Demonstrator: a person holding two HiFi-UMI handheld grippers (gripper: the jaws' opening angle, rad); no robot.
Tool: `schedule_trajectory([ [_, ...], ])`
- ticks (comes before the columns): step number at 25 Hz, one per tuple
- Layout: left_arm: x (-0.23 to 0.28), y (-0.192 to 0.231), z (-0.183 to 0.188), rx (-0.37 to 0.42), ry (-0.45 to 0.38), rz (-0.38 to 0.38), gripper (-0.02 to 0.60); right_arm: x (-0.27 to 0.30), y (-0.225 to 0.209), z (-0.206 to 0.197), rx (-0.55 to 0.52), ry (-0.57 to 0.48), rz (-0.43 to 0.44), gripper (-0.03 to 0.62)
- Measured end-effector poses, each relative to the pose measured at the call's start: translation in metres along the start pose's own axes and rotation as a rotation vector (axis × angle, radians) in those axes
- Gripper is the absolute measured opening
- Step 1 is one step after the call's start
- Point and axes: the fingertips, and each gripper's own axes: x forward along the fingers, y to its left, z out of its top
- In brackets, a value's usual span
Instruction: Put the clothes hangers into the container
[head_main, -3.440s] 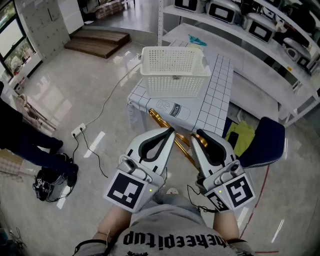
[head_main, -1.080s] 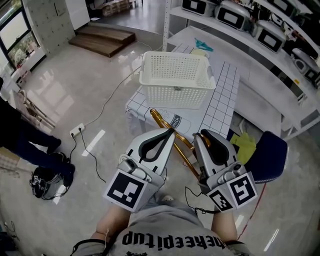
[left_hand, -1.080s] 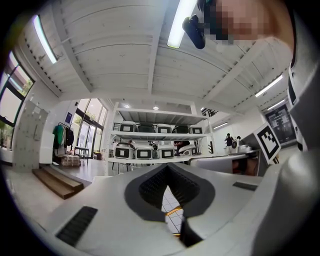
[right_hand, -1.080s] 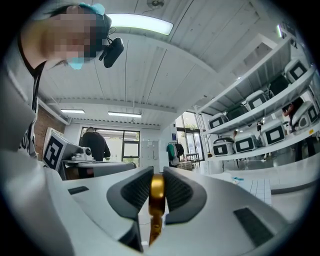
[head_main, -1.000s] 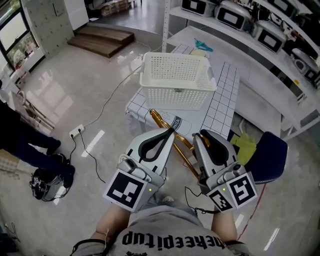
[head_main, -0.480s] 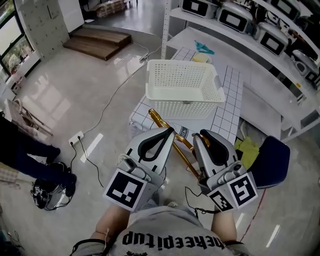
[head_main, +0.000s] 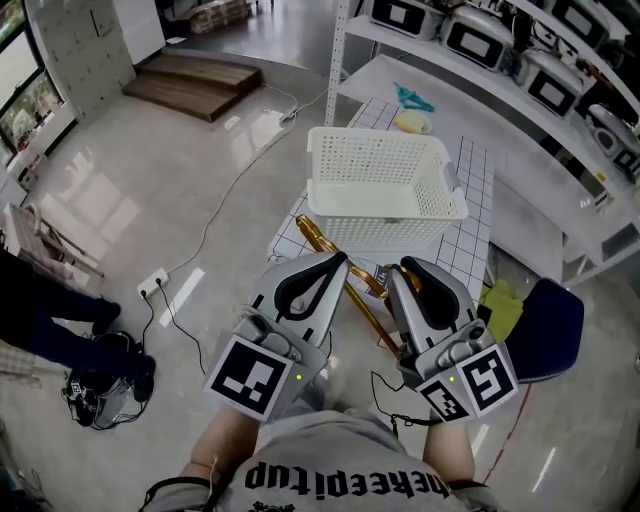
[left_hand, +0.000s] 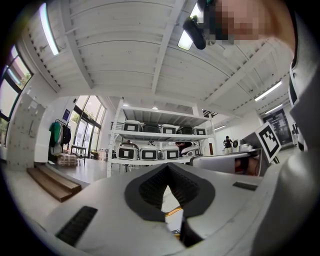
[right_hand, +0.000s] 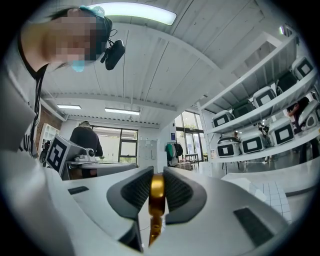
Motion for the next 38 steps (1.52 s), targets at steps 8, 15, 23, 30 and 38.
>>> schedule_trajectory([
  [8,-0.008,0.028,-0.002,0.0,-0.007,-0.012,0.015,0.026,0.011,-0.001,-0.014,-0.004,-0.011,0.078],
  [15,-0.016,0.042,-0.005,0.002,-0.01,-0.028,0.015,0.035,0.018,-0.001,-0.028,-0.015,-0.036,0.08],
  [23,-0.008,0.044,-0.005,-0.002,-0.008,-0.05,0.015,0.042,0.01,0.006,-0.033,-0.021,-0.032,0.08],
  [30,0.007,0.055,-0.002,-0.001,-0.011,-0.013,0.015,0.06,-0.006,0.018,-0.037,-0.032,0.018,0.08],
  [38,0.036,0.07,0.004,0.008,-0.019,0.043,0.015,0.084,-0.034,0.041,-0.053,-0.063,0.103,0.08],
])
